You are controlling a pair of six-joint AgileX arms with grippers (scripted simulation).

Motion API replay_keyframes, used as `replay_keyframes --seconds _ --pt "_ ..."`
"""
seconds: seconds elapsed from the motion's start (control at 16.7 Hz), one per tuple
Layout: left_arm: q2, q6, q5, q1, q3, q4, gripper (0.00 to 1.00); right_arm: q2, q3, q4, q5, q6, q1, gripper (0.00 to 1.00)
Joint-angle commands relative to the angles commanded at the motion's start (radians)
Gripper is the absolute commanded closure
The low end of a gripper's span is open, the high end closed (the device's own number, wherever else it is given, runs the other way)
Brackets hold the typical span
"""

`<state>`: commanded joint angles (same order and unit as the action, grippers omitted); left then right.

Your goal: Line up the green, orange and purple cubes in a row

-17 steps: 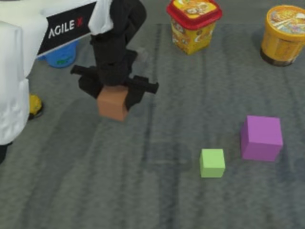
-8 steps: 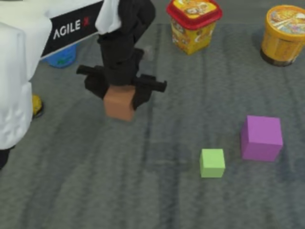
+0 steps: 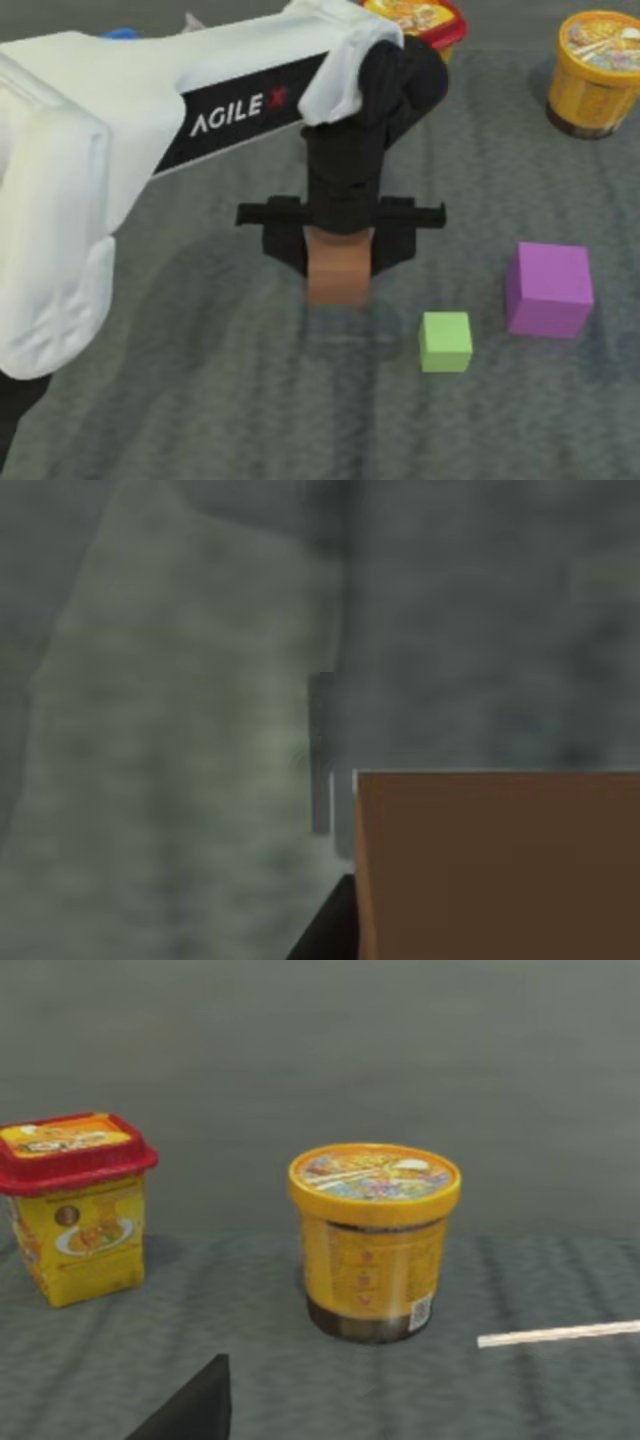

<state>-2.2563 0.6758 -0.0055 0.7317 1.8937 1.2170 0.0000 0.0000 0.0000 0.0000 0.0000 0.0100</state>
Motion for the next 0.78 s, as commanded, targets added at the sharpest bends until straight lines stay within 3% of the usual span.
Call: replay_keyframes --seconds 0.24,0.54,0.78 --pt "0.034 0.111 -0.002 0.064 -0.021 -0.004 1.0 0.0 0.0 0.0 0.0 0.0 0.0 0.0" --pt "0.03 0.109 -0.002 0.061 -0.021 -0.008 1.0 0.0 0.0 0.0 0.0 0.0 0.0 0.0" --pt "0.008 0.111 -0.003 0.062 -0.1 -0.111 1.0 0.0 0.0 0.0 0.0 0.0 0.0 0.0"
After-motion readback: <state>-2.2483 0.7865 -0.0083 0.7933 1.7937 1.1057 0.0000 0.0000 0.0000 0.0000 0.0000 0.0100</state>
